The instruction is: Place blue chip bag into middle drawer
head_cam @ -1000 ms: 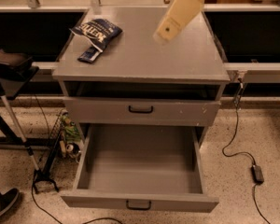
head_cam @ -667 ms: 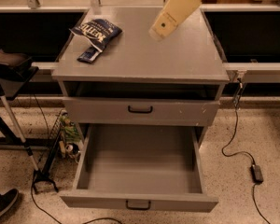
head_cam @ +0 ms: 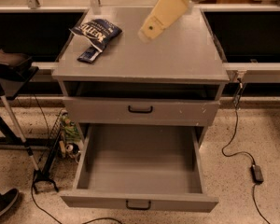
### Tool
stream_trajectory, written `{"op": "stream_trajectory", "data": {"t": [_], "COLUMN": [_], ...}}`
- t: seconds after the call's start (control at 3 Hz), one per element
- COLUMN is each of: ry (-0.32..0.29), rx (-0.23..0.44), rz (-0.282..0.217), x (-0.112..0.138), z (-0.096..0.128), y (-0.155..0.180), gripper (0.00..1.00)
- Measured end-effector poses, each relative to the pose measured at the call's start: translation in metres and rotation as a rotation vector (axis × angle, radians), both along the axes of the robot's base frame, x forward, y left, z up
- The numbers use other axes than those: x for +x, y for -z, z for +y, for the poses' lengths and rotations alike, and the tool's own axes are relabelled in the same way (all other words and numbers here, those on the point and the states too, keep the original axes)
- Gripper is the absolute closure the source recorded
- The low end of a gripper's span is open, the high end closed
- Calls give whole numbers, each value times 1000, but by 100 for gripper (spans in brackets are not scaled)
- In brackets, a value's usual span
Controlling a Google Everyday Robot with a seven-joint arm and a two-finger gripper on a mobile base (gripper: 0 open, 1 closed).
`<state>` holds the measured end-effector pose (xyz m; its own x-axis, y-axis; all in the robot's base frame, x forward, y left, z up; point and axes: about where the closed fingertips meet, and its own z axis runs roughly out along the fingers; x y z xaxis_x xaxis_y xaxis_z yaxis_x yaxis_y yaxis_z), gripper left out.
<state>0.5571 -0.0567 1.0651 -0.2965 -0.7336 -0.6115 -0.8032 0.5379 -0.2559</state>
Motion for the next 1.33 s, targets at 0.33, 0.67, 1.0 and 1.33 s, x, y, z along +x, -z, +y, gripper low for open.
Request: {"op": "stream_trajectory", "data": {"t": [0.33,0.67,1.0,1.33], "ry": [70,152,262,319], "rx": [29,59,91,123], "rz": [-7,-38,-65,-50], "x": [22,64,120,123], "z": [40,78,100,99], "y": [22,45,73,73], "gripper": [0,0,0,0]}}
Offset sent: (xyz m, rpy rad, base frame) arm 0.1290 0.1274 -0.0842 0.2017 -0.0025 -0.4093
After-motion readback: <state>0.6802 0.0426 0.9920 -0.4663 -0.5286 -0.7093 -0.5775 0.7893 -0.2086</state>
